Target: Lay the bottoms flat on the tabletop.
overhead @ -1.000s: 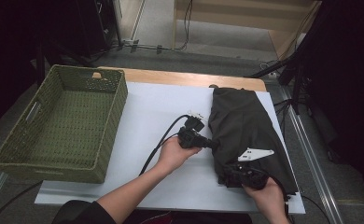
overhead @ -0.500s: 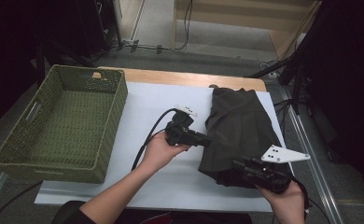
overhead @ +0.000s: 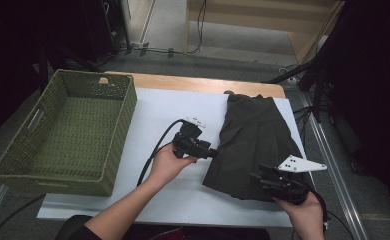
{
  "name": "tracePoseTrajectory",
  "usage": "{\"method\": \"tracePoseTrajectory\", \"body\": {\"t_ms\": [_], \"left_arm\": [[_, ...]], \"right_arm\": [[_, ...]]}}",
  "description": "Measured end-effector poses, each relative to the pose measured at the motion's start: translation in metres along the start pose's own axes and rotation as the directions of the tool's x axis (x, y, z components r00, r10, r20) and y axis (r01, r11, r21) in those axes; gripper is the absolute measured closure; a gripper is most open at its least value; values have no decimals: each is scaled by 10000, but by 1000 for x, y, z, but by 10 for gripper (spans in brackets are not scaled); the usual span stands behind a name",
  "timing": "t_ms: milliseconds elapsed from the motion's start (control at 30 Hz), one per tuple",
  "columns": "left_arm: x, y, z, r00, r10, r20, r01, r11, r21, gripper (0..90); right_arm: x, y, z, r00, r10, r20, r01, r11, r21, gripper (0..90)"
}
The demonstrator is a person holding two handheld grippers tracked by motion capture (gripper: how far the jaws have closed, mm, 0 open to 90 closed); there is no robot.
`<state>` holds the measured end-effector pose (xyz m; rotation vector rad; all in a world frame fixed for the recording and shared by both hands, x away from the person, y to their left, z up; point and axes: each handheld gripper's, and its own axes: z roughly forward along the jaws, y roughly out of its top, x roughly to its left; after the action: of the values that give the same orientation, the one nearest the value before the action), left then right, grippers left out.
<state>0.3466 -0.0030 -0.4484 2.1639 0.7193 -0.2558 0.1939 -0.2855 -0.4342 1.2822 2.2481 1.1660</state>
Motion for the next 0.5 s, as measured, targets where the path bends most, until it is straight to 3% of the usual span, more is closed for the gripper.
{"method": "tracePoseTrajectory", "body": {"t_ms": [67,233,400,500], "left_arm": [[-3,-6,5,9999,-65,99,64,10000,26,558],[-11,-22,27,9999,122,45,-125,9979,633,591],[-16,-33,46,9993,300,202,-318,9948,972,730],[-17,-37,52,9994,217,263,-243,9944,1031,821]], "right_arm": [[-3,-2,-1,9998,191,36,-192,9998,84,474],[-12,-6,-9,9981,389,473,-383,9992,-146,441],[-28,-12,-12,9929,868,816,-860,9962,-124,435],[-34,-13,-13,9912,900,968,-892,9959,-120,435]]}}
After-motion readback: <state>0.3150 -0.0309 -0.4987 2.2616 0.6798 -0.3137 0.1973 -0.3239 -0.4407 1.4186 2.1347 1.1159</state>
